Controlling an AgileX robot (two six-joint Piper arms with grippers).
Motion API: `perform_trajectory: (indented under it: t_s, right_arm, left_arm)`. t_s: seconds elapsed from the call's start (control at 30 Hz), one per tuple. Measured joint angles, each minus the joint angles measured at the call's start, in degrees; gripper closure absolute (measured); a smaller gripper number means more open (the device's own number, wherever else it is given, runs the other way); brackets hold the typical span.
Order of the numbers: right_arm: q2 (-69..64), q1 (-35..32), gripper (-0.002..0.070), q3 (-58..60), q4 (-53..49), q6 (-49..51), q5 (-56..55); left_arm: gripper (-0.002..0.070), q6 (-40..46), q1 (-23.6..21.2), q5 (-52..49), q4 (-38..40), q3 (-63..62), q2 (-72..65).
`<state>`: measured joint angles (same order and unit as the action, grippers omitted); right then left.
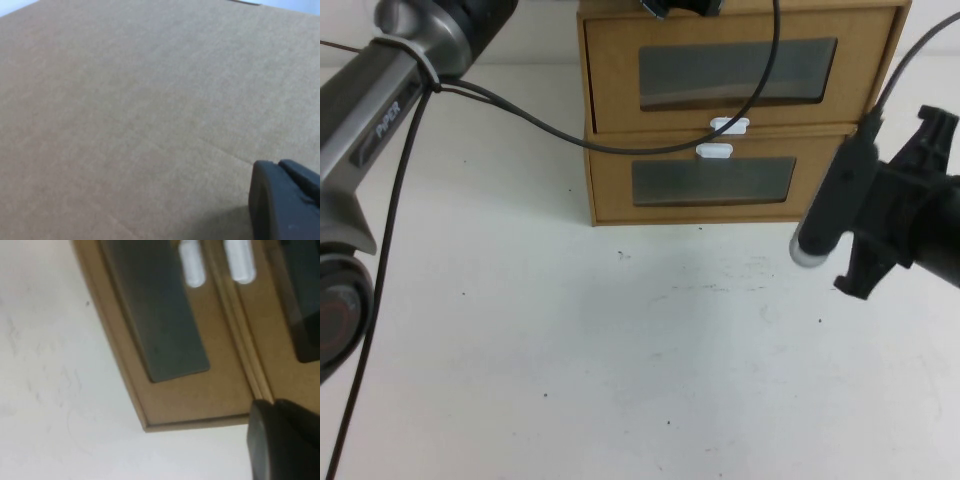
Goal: Open the shoe box
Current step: 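Pull the top drawer of the cardboard box fully open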
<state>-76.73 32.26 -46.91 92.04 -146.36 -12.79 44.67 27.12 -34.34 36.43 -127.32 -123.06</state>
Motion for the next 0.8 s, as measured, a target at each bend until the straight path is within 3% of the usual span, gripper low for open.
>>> perform_trajectory:
  t_s: [0.1,0.27,0.33,0.43,0.6,0.8]
  right_arm:
    - [0.0,0.0,0.0695,-0.1,-13.83,21.09,-2.08]
    - [0.0,-0.6,0.0695,0.11,-48.91,65.22,-9.67]
    - [0.0,-0.64,0.0695,0.11,-56.99,75.22,-9.94]
    - [-0.12,-0.64,0.0695,0.41,-59.92,81.93,-10.6]
    - [-2.21,-0.64,0.0695,3.75,-61.09,92.6,-21.42]
    - [-2.93,-0.64,0.0695,5.83,-56.7,93.43,-26.15]
  left_arm:
    - [0.0682,0.0,0.0,0.0,0.0,0.0,0.0]
    - [0.0682,0.0,0.0,0.0,0.0,0.0,0.0]
    - [0.0682,0.0,0.0,0.0,0.0,0.0,0.0]
    - [0.0682,0.09,0.0,0.13,0.0,0.0,0.0]
    - [0.0682,0.09,0.0,0.13,0.0,0.0,0.0]
    - [0.0682,0.09,0.0,0.13,0.0,0.0,0.0]
